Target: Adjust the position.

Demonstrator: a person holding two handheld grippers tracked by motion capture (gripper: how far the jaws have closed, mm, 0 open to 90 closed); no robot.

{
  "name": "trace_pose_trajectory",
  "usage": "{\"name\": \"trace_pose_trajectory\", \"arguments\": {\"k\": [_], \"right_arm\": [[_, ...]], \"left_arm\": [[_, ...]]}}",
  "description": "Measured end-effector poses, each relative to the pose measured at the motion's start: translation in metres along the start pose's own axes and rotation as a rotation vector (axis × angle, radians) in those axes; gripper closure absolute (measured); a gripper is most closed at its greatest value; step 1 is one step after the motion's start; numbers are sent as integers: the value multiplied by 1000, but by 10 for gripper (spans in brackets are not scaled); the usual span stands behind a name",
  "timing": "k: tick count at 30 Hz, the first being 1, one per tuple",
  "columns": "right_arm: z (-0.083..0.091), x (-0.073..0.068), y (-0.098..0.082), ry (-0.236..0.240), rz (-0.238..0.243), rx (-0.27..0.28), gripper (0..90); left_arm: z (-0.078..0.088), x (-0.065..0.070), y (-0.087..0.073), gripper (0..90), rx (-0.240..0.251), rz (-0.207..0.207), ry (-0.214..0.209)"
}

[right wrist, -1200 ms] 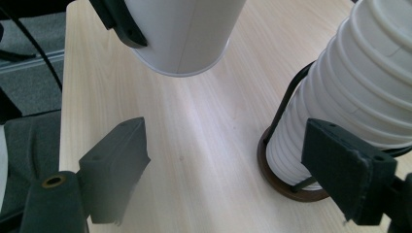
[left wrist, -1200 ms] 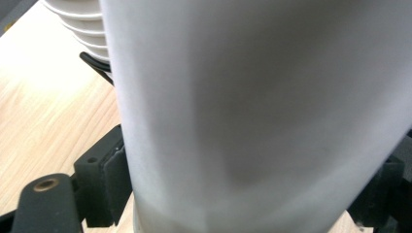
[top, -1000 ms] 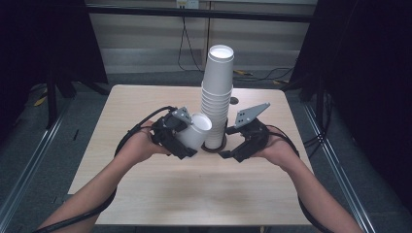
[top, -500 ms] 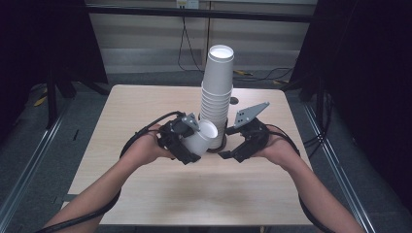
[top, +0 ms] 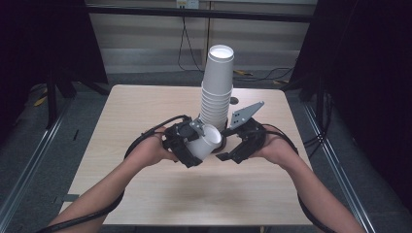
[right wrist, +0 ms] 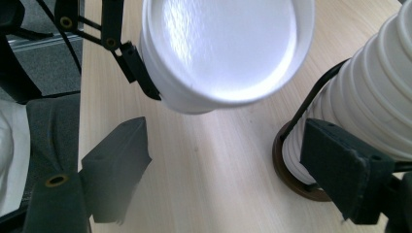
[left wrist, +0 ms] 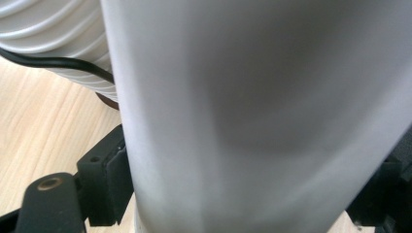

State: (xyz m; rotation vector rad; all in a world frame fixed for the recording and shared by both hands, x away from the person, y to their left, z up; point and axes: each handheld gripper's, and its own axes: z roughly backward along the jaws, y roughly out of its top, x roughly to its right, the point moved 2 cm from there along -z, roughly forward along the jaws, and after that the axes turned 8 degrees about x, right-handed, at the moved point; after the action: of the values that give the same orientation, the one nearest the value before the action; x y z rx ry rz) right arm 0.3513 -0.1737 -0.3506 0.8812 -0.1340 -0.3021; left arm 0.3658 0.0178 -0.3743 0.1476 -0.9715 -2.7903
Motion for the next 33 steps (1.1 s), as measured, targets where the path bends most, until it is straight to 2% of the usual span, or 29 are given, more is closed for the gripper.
{"name": "trace_pose_trajectory", "arguments": {"k": [12, 14, 24, 27, 28, 33], "right_arm": [[-5, -4, 7, 40, 30, -15, 174], [-7, -4, 7, 37, 17, -14, 175], [-13, -4, 11, 69, 21, -19, 176], [-13, -5, 12, 69, 19, -19, 191], [-13, -5, 12, 74, 18, -17, 200], [-12, -4, 12, 85, 13, -10, 216]], "left_arm": [[-13, 7, 5, 158, -22, -26, -29], [-15, 7, 5, 158, -34, -30, -39], [-23, 12, 11, 157, -22, -55, -65], [-23, 13, 12, 157, -21, -63, -64], [-24, 12, 13, 157, -23, -79, -61], [-25, 13, 14, 156, -24, -77, -65]]}}
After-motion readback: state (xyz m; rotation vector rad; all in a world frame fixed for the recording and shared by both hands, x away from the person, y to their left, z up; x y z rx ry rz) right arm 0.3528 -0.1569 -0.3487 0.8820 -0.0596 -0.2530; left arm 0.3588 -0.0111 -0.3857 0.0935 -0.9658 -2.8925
